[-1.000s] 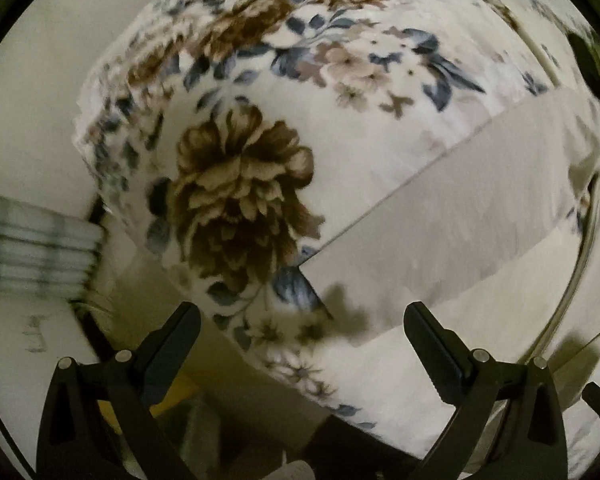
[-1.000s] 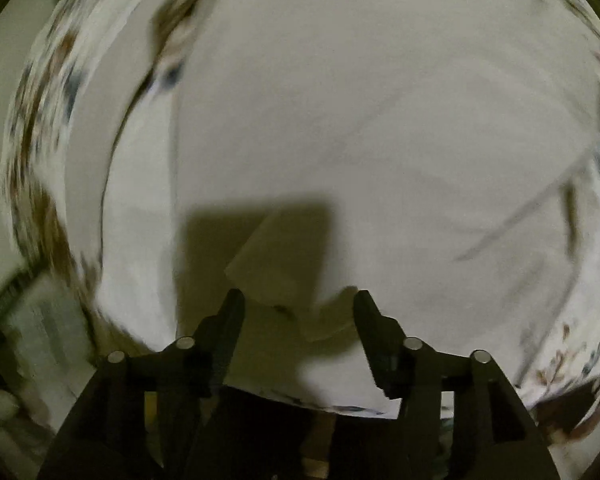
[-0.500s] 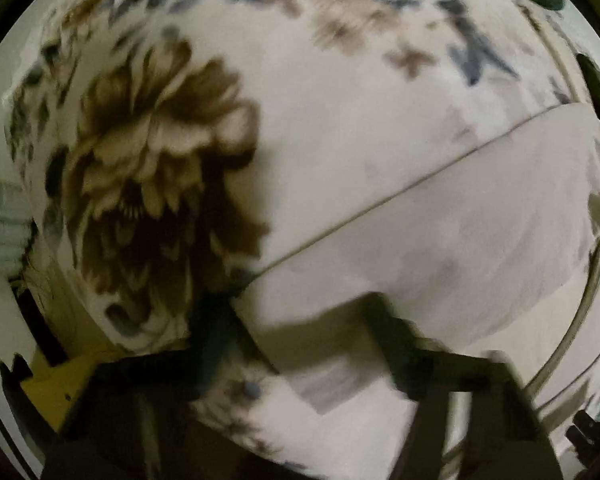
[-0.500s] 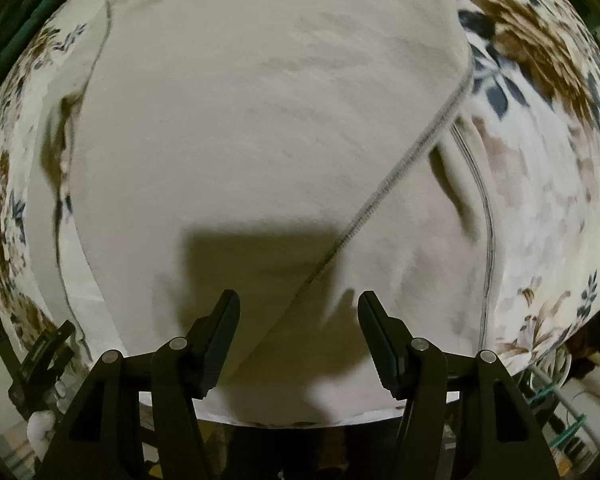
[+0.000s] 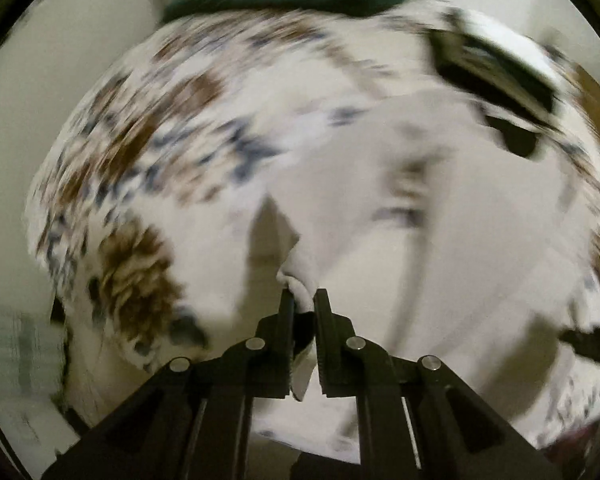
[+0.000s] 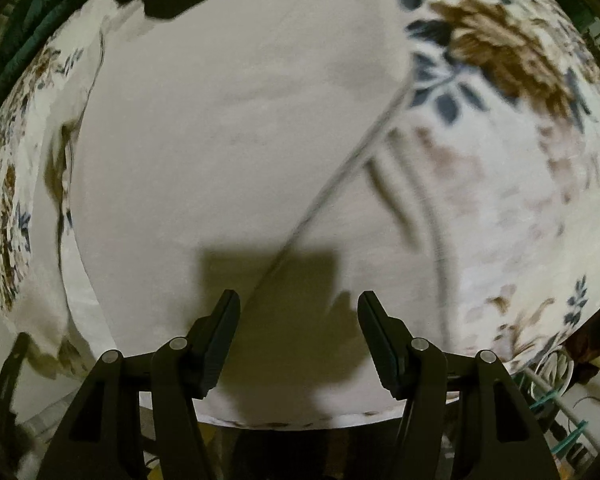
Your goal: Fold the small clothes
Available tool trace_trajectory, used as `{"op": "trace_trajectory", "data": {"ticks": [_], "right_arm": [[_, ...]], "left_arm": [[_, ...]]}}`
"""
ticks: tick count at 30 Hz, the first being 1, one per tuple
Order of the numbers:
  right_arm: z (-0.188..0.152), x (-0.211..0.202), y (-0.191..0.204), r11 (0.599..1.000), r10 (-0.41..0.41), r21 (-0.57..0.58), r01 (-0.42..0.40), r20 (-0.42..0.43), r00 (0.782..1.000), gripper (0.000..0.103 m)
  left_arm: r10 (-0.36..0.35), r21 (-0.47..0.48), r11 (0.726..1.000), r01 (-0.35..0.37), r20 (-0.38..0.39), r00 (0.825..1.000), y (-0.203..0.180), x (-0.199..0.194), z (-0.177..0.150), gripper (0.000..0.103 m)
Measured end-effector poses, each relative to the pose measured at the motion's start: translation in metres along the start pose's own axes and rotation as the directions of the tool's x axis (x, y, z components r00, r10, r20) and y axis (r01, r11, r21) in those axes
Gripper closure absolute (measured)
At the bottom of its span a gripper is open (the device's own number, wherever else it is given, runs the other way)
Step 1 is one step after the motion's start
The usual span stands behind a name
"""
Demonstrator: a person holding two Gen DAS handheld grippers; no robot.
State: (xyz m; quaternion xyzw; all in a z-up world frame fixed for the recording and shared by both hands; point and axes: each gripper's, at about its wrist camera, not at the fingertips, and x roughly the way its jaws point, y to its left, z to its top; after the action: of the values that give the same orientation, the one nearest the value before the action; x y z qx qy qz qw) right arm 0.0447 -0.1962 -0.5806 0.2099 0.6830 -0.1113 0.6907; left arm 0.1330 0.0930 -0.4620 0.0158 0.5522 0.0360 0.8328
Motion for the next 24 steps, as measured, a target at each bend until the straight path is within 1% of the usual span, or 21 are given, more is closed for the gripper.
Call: {"op": "trace_trajectory", "data": {"ticks": [2, 4, 6, 8, 9, 12, 14, 15, 16, 17, 19, 21, 23, 24], "right_arm": [[0.001, -0.012, -0.019, 1.0, -0.004, -0.002, 0.004, 0.016, 1.0, 0.04], [0.0, -0.02, -0.037, 1.0, -0.013, 0.004, 0.013, 0.022, 1.0, 0.04], [-0.004, -0.025, -0.059, 1.0, -0.02, 0.017, 0.02, 0.02, 1.0, 0.04], [-0.007, -0.031, -0.081, 0.999, -0.037, 0.035, 0.036, 0.019, 0.999, 0.04], [-0.009, -0.033, -0.093, 0.998, -0.045, 0.044, 0.044, 0.019, 0.999, 0.04], [-0.017, -0.038, -0.129, 0.995, -0.073, 0.074, 0.072, 0.013, 0.997, 0.04], [-0.02, -0.039, -0.15, 0.992, -0.084, 0.092, 0.084, -0.003, 0.996, 0.04], [-0.021, -0.04, -0.161, 0.991, -0.086, 0.103, 0.087, -0.015, 0.996, 0.04], [-0.022, -0.04, -0.169, 0.99, -0.084, 0.112, 0.086, -0.022, 0.996, 0.04], [-0.022, -0.041, -0.178, 0.99, -0.077, 0.12, 0.08, -0.031, 0.997, 0.04], [-0.024, -0.039, -0.183, 0.99, -0.061, 0.128, 0.065, -0.036, 0.998, 0.04], [-0.023, -0.042, -0.19, 0.991, -0.026, 0.127, 0.031, -0.037, 0.999, 0.04], [-0.025, -0.04, -0.193, 0.992, 0.016, 0.123, -0.011, -0.043, 0.999, 0.04], [-0.03, -0.037, -0.192, 0.992, 0.036, 0.121, -0.03, -0.047, 0.998, 0.04]], "left_arm": [[-0.044, 0.092, 0.995, 0.043, 0.009, 0.999, -0.038, -0.015, -0.008, 0.096], [-0.101, 0.169, 0.981, 0.098, 0.006, 0.995, -0.079, -0.028, -0.015, 0.096], [-0.162, 0.235, 0.959, 0.16, -0.008, 0.987, -0.119, -0.037, -0.024, 0.096], [-0.203, 0.286, 0.937, 0.201, -0.024, 0.979, -0.15, -0.039, -0.034, 0.096], [-0.225, 0.316, 0.922, 0.224, -0.035, 0.974, -0.167, -0.04, -0.04, 0.096], [-0.266, 0.381, 0.882, 0.276, -0.08, 0.961, -0.207, -0.036, -0.059, 0.096], [-0.27, 0.417, 0.86, 0.295, -0.119, 0.956, -0.23, -0.03, -0.068, 0.094], [-0.254, 0.428, 0.857, 0.287, -0.133, 0.958, -0.239, -0.026, -0.072, 0.091], [-0.233, 0.429, 0.861, 0.273, -0.144, 0.962, -0.243, -0.021, -0.075, 0.091], [-0.227, 0.42, 0.866, 0.271, -0.151, 0.962, -0.244, -0.021, -0.078, 0.091], [-0.219, 0.379, 0.886, 0.268, -0.167, 0.961, -0.237, -0.014, -0.077, 0.091], [-0.209, 0.322, 0.91, 0.26, -0.183, 0.961, -0.223, -0.007, -0.073, 0.081], [-0.203, 0.262, 0.932, 0.251, -0.196, 0.959, -0.201, 0.0, -0.067, 0.055], [-0.192, 0.224, 0.946, 0.235, -0.196, 0.962, -0.184, 0.003, -0.063, 0.049]]}}
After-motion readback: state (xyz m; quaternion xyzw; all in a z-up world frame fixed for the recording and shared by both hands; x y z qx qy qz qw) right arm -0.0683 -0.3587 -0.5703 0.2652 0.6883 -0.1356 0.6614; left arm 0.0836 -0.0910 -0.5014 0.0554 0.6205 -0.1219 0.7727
